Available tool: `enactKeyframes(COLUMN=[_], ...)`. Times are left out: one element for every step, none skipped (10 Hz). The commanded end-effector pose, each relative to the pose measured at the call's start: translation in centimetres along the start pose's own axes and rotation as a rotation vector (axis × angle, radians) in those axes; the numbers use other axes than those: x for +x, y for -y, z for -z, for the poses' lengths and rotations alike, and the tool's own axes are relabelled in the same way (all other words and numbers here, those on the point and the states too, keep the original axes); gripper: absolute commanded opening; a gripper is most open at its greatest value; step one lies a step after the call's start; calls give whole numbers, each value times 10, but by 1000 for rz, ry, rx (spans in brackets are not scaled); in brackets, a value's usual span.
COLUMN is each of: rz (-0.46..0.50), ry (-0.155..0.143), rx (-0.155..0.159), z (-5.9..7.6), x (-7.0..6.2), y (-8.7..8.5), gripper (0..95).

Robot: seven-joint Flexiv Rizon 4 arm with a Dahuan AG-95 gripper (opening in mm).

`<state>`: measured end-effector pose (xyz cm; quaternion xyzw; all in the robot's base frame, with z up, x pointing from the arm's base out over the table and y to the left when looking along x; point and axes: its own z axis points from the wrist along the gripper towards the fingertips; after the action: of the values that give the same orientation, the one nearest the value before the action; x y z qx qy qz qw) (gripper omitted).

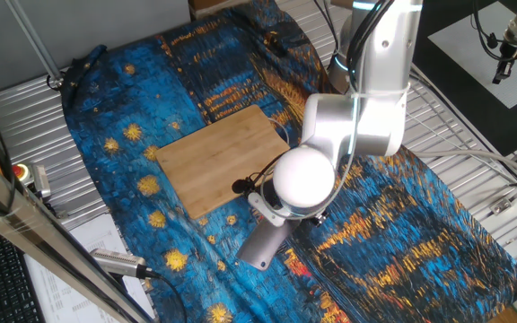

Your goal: Put the knife on the cutting board

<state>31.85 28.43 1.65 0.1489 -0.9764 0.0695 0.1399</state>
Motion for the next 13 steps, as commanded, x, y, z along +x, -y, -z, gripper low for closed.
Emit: enactKeyframes(rz=[0, 3, 4, 5, 9, 13, 18, 21, 20, 24, 32, 41, 48], ry=[16, 27, 34, 41, 46, 49, 48, 55, 60, 68, 72, 77, 80], rx=[6, 10, 13, 15, 16, 17, 16, 13, 12, 8, -3, -10, -14], z=[0, -2, -5, -7, -7, -8, -8, -8, -8, -9, -10, -10, -10], x=[2, 1, 0, -1, -1, -2, -2, -2, -2, -2, -2, -3, -3], y=[1, 1, 1, 1, 1, 1, 1, 1, 1, 1, 1, 1, 0], gripper=[380, 380, 380, 380, 380, 380, 380, 190, 190, 190, 190, 190, 190])
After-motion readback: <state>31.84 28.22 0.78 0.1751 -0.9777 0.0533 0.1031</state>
